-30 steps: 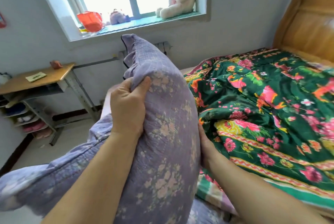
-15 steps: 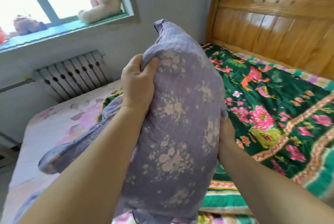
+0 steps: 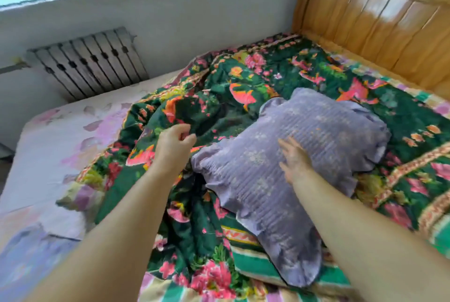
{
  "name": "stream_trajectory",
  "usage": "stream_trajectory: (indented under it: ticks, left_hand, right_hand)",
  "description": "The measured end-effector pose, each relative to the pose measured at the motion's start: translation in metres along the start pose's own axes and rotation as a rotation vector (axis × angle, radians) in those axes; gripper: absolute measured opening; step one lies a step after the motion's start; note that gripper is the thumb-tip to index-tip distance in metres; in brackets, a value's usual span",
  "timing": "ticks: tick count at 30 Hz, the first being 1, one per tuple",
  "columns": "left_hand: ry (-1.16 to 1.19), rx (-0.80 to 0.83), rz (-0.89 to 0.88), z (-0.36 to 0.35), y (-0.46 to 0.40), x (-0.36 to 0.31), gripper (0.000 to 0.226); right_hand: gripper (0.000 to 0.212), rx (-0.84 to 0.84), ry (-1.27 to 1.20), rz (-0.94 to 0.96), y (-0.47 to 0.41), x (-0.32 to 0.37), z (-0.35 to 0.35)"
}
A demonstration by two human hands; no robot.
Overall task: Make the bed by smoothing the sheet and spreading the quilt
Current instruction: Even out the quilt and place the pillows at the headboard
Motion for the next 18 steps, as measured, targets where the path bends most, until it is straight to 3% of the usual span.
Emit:
stream_trajectory:
  ticks: [7,10,18]
  left_hand:
    - [-0.007,-0.117,0.420,0.072,0.057,0.174,0.032]
    - [0.021,-0.133,0.574,0.105,0.095,0.256,0.034]
    - [0.039,-0.141,0.831,0.165,0.188,0.416,0.040]
  right_hand:
    - [0.042,0.247,0.228,-0.257,0.076,-0.123,-0.099]
    - [0.046,0.350,0.344,-0.339,0.121,-0.186,-0.140]
    - [0.042,0.568,0.614,-0.451,0.237,-0.325,-0.241]
Point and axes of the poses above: each hand's wrist, its own y-axis away from the middle knuckle, its own z-axis out of the back of the hand, x = y × z, the point moved 8 cm from there along -y, towards the middle knuckle, and after that the axes turned 5 degrees about -y, right-handed, at the moved point
